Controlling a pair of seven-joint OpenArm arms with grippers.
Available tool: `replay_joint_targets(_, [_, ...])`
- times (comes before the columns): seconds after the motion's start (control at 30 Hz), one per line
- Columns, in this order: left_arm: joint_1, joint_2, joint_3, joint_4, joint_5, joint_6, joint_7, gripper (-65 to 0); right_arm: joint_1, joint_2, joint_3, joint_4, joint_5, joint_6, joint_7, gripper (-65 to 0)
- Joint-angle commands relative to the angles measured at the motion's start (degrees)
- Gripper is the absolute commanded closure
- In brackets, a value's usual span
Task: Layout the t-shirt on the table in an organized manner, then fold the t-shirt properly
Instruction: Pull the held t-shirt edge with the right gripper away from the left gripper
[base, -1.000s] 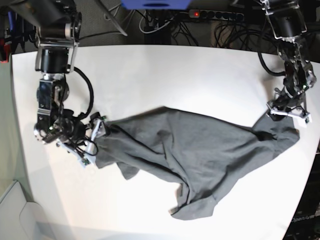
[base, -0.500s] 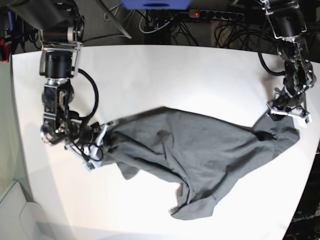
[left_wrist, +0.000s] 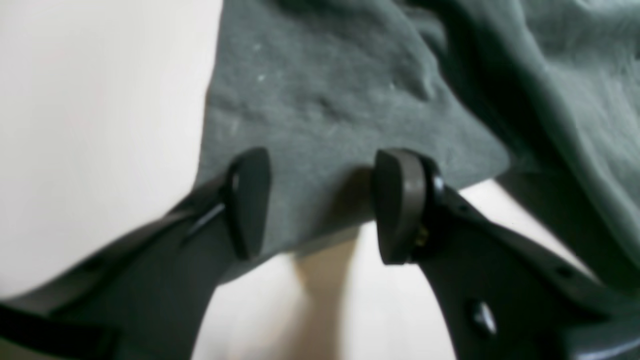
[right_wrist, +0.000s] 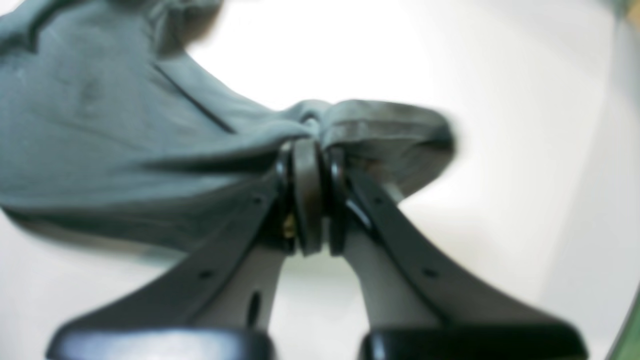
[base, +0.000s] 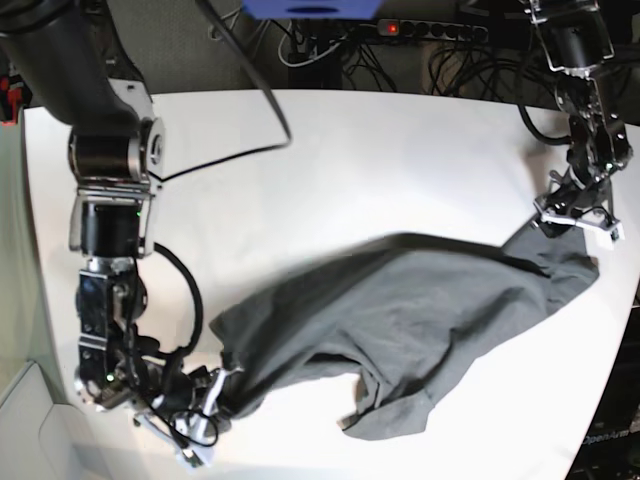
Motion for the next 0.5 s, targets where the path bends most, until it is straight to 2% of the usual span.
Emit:
replay_joint_targets(0.0, [0.04, -0.77, -0.18, 0.34, 0.04, 0.53, 1.50, -33.0, 2.59, -0.40, -0.99, 1.07, 0.77, 0.17, 1.32, 0.0])
replay_joint_targets(0.2, [1.10, -1.91, -0.18, 0.42, -0.05, 0.53, 1.50, -32.9, 5.05, -4.53, -2.22, 1.07, 0.77, 0.17, 2.73, 0.0])
replay_joint_targets(0.47, [2.68, -2.97, -0.27, 0.69, -0.05, 0.53, 1.50, -32.9, 6.55, -5.94, -2.22, -0.34, 0.68, 0.17, 9.94, 0.0])
